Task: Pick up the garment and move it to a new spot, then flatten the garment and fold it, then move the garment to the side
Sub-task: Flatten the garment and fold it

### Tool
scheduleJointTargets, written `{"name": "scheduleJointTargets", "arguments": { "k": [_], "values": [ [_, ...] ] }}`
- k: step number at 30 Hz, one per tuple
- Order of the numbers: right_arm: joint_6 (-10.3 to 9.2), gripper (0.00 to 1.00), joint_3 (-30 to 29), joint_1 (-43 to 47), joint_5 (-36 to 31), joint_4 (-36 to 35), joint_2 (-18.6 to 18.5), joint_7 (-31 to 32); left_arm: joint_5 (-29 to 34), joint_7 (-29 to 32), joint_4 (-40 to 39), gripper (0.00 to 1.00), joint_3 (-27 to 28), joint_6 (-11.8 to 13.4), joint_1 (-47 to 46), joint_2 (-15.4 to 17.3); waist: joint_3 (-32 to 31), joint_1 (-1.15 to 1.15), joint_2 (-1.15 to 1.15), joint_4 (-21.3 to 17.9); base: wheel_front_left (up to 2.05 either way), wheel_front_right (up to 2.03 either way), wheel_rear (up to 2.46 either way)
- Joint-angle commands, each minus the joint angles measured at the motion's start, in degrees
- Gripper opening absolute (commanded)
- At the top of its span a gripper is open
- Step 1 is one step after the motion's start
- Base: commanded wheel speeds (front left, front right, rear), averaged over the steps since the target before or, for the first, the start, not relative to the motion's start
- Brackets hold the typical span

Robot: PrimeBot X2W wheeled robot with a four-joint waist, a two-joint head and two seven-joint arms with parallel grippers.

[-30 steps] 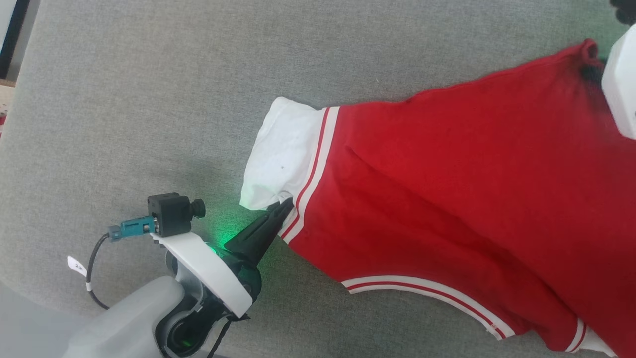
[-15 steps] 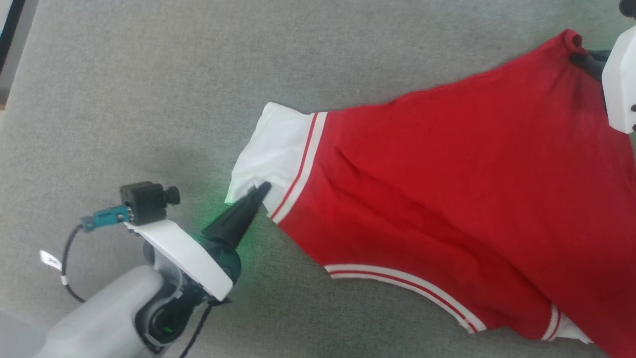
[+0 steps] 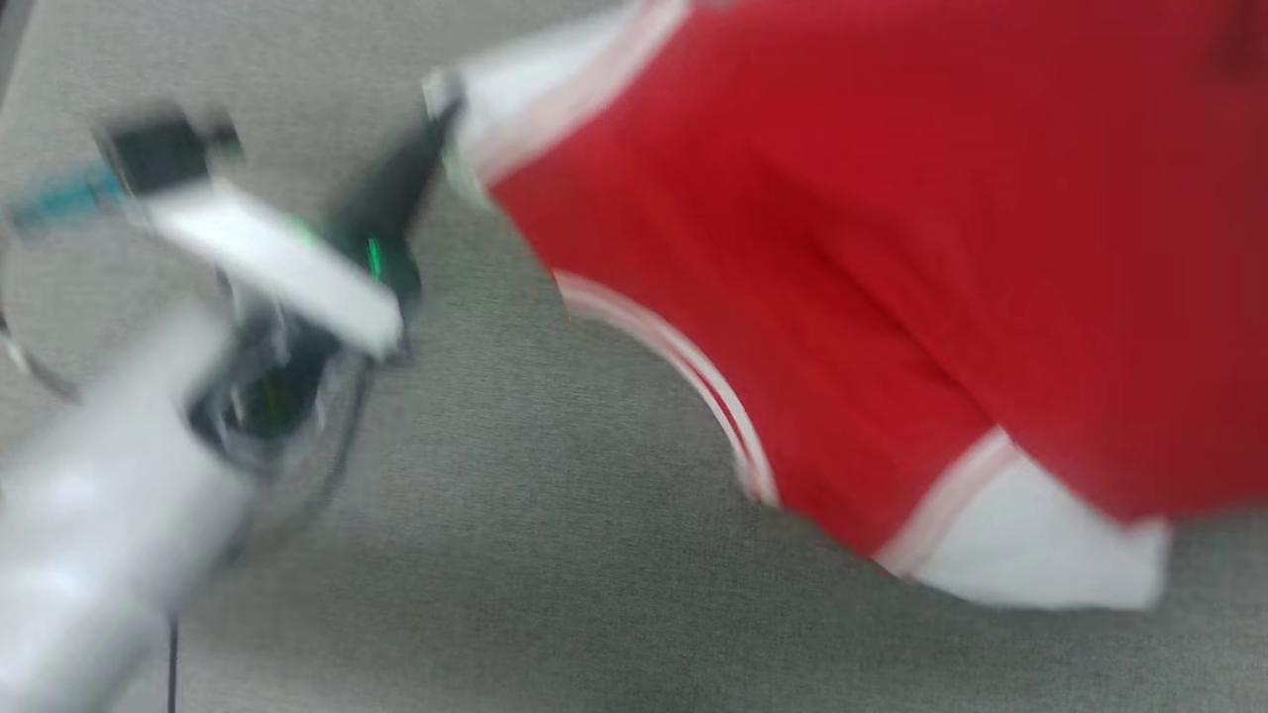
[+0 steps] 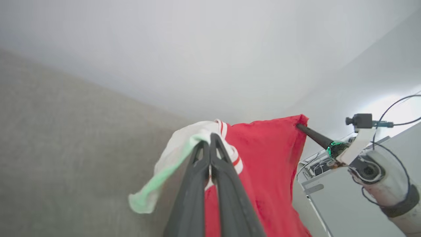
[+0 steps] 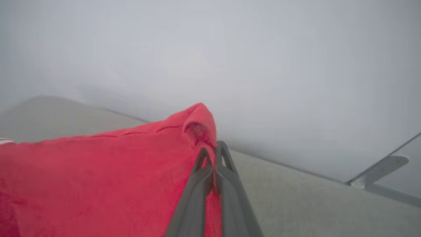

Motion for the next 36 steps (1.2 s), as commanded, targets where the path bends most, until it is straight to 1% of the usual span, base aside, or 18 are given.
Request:
{"name": "scheduleJointTargets", "arguments": {
  "k": [1, 3, 6, 9, 12, 15, 17, 19, 21, 24, 27, 32, 36],
  "values": [
    [-0.11, 0.00, -1.06, -1.99, -0.52, 1.37, 0.71, -1.55, -1.44, 0.56, 1.34, 0.00, 1.31, -0.09, -3.03, -0.68, 1.32, 0.00, 0.00, -0.71, 0.00, 0.00, 0.00],
    [-0.12, 0.00, -2.56, -5.45, -2.12, 4.76, 2.13, -3.90, -1.91, 1.83, 5.74, 0.00, 3.14, -0.09, -9.17, -1.44, 2.84, 0.00, 0.00, -1.36, 0.00, 0.00, 0.00],
    [-0.12, 0.00, -5.12, -12.16, -4.19, 9.59, 5.04, -7.12, -0.03, 2.94, 12.86, 0.00, 4.60, -0.09, -19.43, -2.29, 5.34, 0.00, 0.00, -2.84, 0.00, 0.00, 0.00],
    [-0.14, 0.00, -7.45, -18.89, -6.28, 14.30, 7.49, -10.76, 0.78, 2.17, 20.04, 0.00, 6.99, -0.08, -29.83, -3.06, 6.99, 0.00, 0.00, -4.41, 0.00, 0.00, 0.00],
    [-0.15, 0.00, -9.21, -25.27, -8.26, 18.42, 9.89, -14.32, 1.26, 0.18, 26.18, 0.00, 9.67, -0.07, -39.72, -3.99, 7.26, 0.00, 0.00, -5.64, 0.00, 0.00, 0.00],
    [-0.15, 0.00, -11.08, -29.49, -8.46, 22.57, 12.28, -16.36, 2.24, -1.26, 29.10, 0.00, 10.93, -0.06, -46.79, -4.72, 6.39, 0.00, 0.00, -6.44, 0.00, 0.00, 0.00],
    [-0.15, 0.00, -11.05, -30.84, -8.69, 24.43, 13.46, -15.98, 1.14, -0.02, 29.26, 0.00, 10.92, -0.06, -48.57, -5.96, 5.48, 0.00, 0.00, -6.46, 0.00, 0.00, 0.00],
    [-0.14, 0.00, -10.29, -31.18, -8.81, 25.15, 14.10, -15.12, 1.02, 0.81, 28.72, 0.00, 10.27, -0.07, -49.21, -6.43, 5.00, 0.00, 0.00, -6.45, 0.00, 0.00, 0.00],
    [-0.14, 0.00, -10.23, -30.78, -8.29, 25.44, 14.41, -14.74, 0.27, 1.56, 28.31, 0.00, 10.03, -0.07, -48.53, -6.98, 4.96, 0.00, 0.00, -6.47, 0.00, 0.00, 0.00],
    [-0.13, 0.00, -8.85, -26.77, -7.38, 25.56, 14.35, -13.21, -1.53, 2.41, 26.11, 0.00, 9.38, -0.07, -42.99, -6.65, 4.65, 0.00, 0.00, -6.31, 0.00, 0.00, 0.00],
    [-0.12, 0.00, -6.81, -22.02, -6.31, 23.12, 13.33, -11.30, -3.71, 2.24, 22.07, 0.00, 9.72, -0.09, -36.19, -6.39, 4.49, 0.00, 0.00, -6.05, 0.00, 0.00, 0.00],
    [-0.12, 0.00, -3.03, -10.20, -2.87, 16.14, 10.32, -8.90, -6.32, 1.18, 12.66, 0.00, 9.32, -0.09, -20.60, -5.85, 3.95, 0.00, 0.00, -5.59, 0.00, 0.00, 0.00],
    [-0.11, 0.00, -1.01, -0.34, 0.69, 8.50, 6.57, -8.33, -6.69, -0.03, 4.71, 0.00, 8.71, -0.09, -8.27, -4.28, 2.33, 0.00, 0.00, -5.39, 0.00, 0.00, 0.00]
  ]
}}
